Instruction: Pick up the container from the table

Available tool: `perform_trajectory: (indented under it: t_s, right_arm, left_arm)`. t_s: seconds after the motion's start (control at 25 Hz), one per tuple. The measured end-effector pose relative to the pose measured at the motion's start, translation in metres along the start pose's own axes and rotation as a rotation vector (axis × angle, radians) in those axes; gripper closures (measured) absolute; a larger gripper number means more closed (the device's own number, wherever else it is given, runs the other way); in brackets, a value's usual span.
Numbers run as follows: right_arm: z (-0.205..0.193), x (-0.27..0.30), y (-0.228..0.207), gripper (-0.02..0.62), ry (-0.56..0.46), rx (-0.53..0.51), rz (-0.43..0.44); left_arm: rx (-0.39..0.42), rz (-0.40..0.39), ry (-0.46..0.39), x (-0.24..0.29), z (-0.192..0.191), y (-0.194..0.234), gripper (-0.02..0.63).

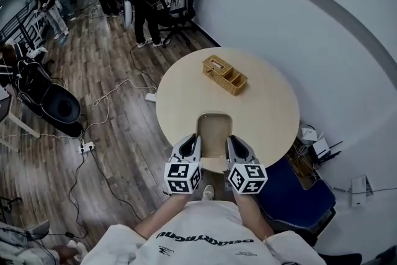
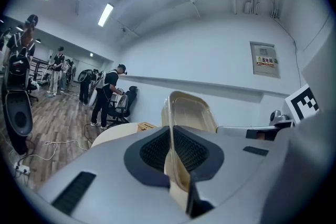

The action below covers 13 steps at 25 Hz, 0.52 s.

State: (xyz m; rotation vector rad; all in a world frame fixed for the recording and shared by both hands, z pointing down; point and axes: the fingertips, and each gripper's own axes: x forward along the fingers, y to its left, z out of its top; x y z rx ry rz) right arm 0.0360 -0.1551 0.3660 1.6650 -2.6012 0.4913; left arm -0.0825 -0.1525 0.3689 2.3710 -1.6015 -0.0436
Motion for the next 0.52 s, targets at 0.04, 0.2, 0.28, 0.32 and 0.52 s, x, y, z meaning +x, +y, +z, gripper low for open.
perform_trajectory:
  t_s: [0.04,0.2,0.28,0.32,0.52]
  right_arm:
    - [0.0001,-0.0014,0.001,0.531,-0.002,-0.001,0.002]
    - [0.0039,0.0002,0.0049,0.531,-0.012,-0.01,0.003]
    - [0.0046,0.0024,0.006,0.531,-0.014,-0.015,0.002]
    - [0.0044,0.0033,0.0063,0.531,-0.015,-0.016,0.003]
    - [0.0056,0.0073,0.0014,0.531,-0.02,-0.022,0.005]
  left_arm:
    - [0.0,0.001,-0.001,-0.0016,0.0002,-0.0004,0.568]
    - [0.007,-0.004,-0.012,-0.0024,0.0048,0.0022,0.568]
    - [0.008,-0.005,-0.013,-0.0017,0.0058,0.0044,0.568]
    - [0.008,-0.005,-0.014,-0.0014,0.0055,0.0052,0.568]
    - [0.009,-0.003,-0.021,0.0037,0.0049,0.0049,0.568]
